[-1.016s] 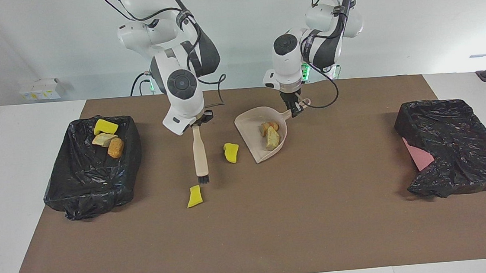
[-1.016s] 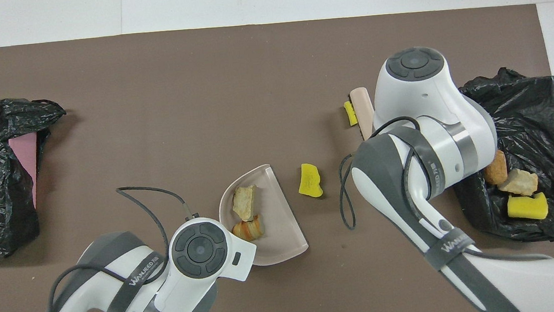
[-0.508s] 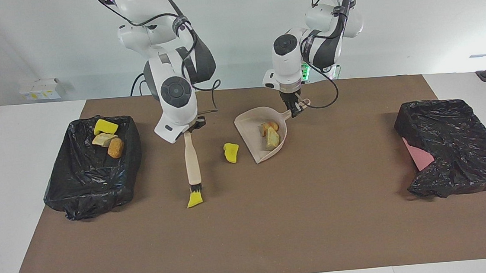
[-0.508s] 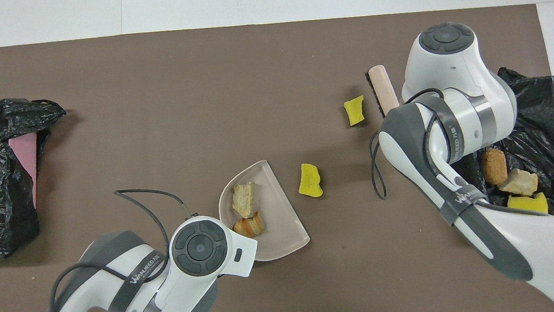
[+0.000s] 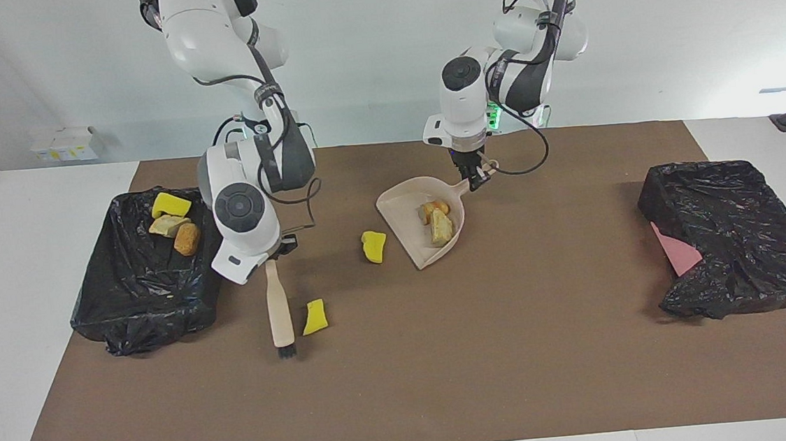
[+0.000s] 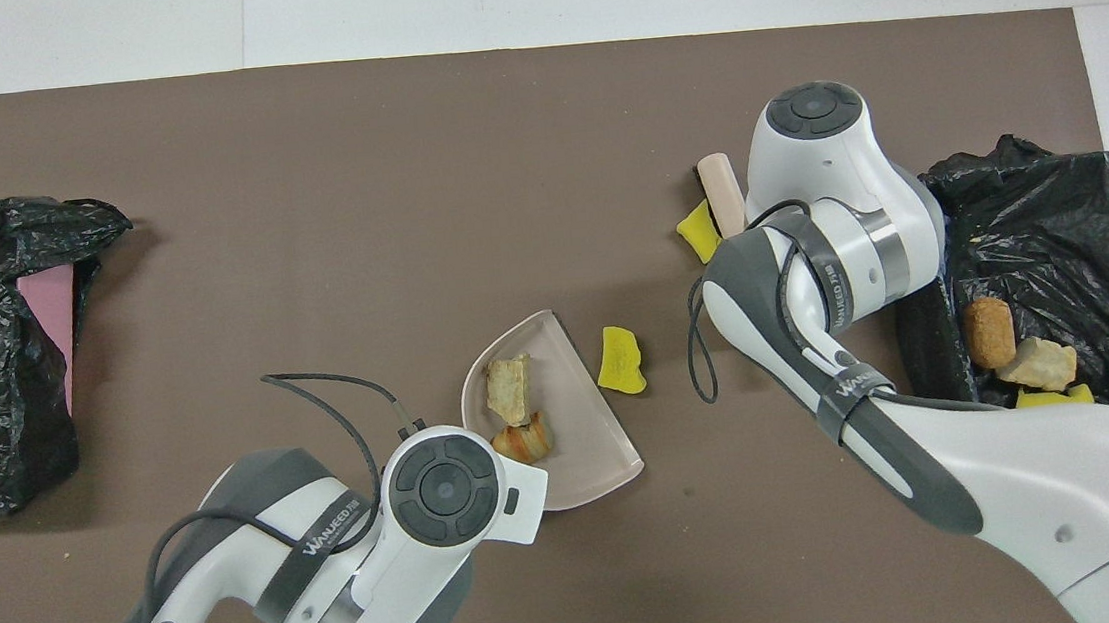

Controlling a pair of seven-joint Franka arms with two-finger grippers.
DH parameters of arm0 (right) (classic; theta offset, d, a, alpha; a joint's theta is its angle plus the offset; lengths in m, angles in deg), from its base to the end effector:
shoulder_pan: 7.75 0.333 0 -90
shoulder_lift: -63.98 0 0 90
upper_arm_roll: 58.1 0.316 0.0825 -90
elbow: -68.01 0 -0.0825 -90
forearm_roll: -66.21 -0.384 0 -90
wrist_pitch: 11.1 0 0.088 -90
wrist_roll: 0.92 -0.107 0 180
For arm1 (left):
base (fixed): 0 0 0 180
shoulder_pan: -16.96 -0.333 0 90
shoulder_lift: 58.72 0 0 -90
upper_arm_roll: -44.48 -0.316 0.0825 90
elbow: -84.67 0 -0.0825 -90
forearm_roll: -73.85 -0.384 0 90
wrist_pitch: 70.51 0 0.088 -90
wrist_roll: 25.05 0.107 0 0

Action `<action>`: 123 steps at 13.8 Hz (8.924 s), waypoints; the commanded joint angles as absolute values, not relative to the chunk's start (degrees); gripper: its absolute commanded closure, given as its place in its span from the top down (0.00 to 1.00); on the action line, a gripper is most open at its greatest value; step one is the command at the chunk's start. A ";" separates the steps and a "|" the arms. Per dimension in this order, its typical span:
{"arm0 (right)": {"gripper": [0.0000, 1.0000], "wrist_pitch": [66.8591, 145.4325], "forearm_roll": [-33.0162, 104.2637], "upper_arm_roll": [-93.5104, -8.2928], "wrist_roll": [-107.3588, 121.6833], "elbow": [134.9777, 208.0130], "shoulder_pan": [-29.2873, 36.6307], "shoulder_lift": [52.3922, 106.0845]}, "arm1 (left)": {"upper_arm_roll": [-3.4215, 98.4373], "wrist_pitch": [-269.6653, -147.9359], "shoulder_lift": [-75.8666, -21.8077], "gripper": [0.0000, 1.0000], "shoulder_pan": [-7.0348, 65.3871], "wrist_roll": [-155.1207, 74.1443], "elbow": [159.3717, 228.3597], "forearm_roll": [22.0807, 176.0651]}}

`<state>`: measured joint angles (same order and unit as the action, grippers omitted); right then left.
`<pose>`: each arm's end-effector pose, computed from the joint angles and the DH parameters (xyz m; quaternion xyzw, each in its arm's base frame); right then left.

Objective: Sweep and dump trash in bin
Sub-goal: 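Sweep the yellow sponge pieces into the dustpan with the right gripper's brush, then carry the loaded dustpan with the left gripper over the nearby trash bag, then tip the dustpan into the bag with the left gripper, then set the dustpan down with the left gripper while the right gripper lays the brush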

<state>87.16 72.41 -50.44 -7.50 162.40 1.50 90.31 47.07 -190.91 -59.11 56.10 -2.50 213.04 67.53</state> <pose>0.6051 0.1650 0.3240 0.9755 0.1052 -0.1840 0.0594 0.3819 -0.3336 0.3608 -0.8271 0.5562 0.0575 0.0561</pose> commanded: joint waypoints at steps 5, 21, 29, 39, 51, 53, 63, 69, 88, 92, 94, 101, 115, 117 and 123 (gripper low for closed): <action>0.00 81.01 62.27 -49.93 -8.57 168.79 6.66 85.62 | 46.50 -190.47 -56.52 0.00 58.27 -4.30 209.74 69.45; 0.00 71.08 54.52 -50.54 -11.71 173.74 9.56 72.95 | 46.41 -200.92 -57.75 0.00 54.49 5.00 215.18 69.81; 0.00 71.69 54.70 -50.46 -21.49 178.65 10.62 69.70 | 46.33 -194.62 -60.92 0.00 43.43 22.47 211.07 69.81; 0.00 84.44 44.07 -49.93 -29.30 185.78 20.36 64.87 | 45.71 -179.86 -60.13 0.00 27.00 49.19 192.97 69.98; 0.00 97.96 41.43 -49.93 -38.01 195.00 33.73 66.36 | 45.54 -175.36 -55.12 0.00 -4.90 84.10 182.24 71.74; 0.00 101.12 38.89 -49.93 -37.84 196.32 33.73 66.36 | 45.53 -176.49 -53.98 0.00 -7.90 84.64 180.13 67.63; 0.00 102.37 38.70 -49.93 -35.39 196.94 34.08 67.76 | 45.36 -190.48 -52.21 0.00 -5.73 72.10 180.72 33.02; 0.32 102.19 38.70 -49.93 -34.06 197.21 34.26 67.50 | 45.53 -189.68 -53.89 0.00 -3.26 63.21 181.79 13.31; 1.00 94.66 58.38 -50.63 -31.77 172.89 2.46 68.38 | 46.94 -154.09 -57.76 0.00 27.49 42.40 181.70 34.27; 1.00 86.82 62.77 -50.81 -26.34 163.47 -4.14 66.71 | 46.94 -153.91 -56.00 0.00 33.82 24.57 184.24 44.73; 1.00 81.92 65.50 -50.98 -23.35 158.12 -6.60 66.71 | 46.85 -154.61 -54.25 0.00 36.63 15.69 184.16 51.32; 1.00 71.88 70.43 -52.83 -17.98 150.63 -7.58 66.80 | 46.85 -165.06 -48.80 0.00 47.96 -27.87 182.76 68.91; 1.00 69.41 68.59 -54.50 -14.99 156.69 -7.84 60.91 | 46.33 -187.93 -35.78 1.00 56.43 -56.60 180.12 78.42; 1.00 69.32 68.67 -54.67 -14.90 156.51 -7.84 61.00 | 46.15 -187.23 -38.58 1.00 54.50 -54.94 180.38 78.33; 1.00 69.41 68.85 -54.76 -14.99 156.25 -7.75 61.08 | 45.97 -186.70 -41.49 1.00 42.47 -52.91 180.21 78.07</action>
